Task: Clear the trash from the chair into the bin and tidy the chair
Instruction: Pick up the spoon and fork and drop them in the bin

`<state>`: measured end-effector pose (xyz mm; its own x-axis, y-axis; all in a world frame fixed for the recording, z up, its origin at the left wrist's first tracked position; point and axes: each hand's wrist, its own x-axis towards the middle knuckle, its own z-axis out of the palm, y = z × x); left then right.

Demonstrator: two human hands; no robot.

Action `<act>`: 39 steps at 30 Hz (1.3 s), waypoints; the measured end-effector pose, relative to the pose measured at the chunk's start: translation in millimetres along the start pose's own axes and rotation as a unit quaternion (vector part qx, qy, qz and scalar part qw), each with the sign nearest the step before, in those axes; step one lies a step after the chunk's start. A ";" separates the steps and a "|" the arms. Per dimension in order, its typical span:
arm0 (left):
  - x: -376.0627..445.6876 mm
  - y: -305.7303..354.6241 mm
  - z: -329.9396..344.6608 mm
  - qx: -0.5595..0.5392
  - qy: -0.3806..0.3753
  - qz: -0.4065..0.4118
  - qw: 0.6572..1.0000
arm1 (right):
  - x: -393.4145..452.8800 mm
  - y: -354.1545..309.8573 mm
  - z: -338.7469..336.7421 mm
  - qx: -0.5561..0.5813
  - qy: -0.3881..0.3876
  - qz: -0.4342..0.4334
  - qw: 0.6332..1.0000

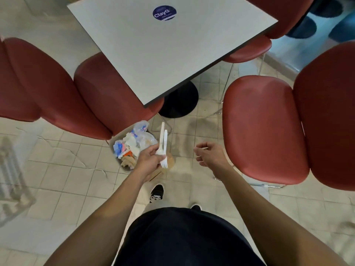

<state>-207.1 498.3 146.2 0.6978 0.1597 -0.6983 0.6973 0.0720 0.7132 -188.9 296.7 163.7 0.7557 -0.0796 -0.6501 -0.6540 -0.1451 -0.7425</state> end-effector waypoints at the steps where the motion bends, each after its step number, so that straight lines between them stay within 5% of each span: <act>1: 7.4 -0.7 -14.6 -0.001 0.016 -0.004 1.000 | 1.5 -1.4 5.3 -0.006 -0.001 -0.001 1.000; 7: 51.8 6.9 -101.3 0.033 0.106 0.011 0.994 | 6.7 -16.3 49.7 -0.012 0.000 0.008 1.000; 12: 86.2 12.8 -160.7 0.164 0.138 0.057 0.975 | 2.1 -29.7 89.7 0.000 0.006 0.017 1.000; 17: 122.0 1.0 -192.4 0.255 0.091 0.020 0.962 | -2.9 -29.0 117.1 0.026 0.044 0.055 0.997; 22: 151.4 -12.2 -195.5 0.300 0.015 0.010 0.954 | -5.3 -23.3 128.7 0.039 0.072 0.074 0.994; 39: 125.1 13.7 -131.6 0.352 0.007 0.069 0.933 | -28.6 -9.0 110.8 0.099 0.098 0.055 0.989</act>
<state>-131.9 648.9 76.6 0.7906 0.1322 -0.5979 0.5387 -0.6145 0.5763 -208.5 409.6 171.1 0.6590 -0.2756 -0.6998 -0.7122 0.0704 -0.6985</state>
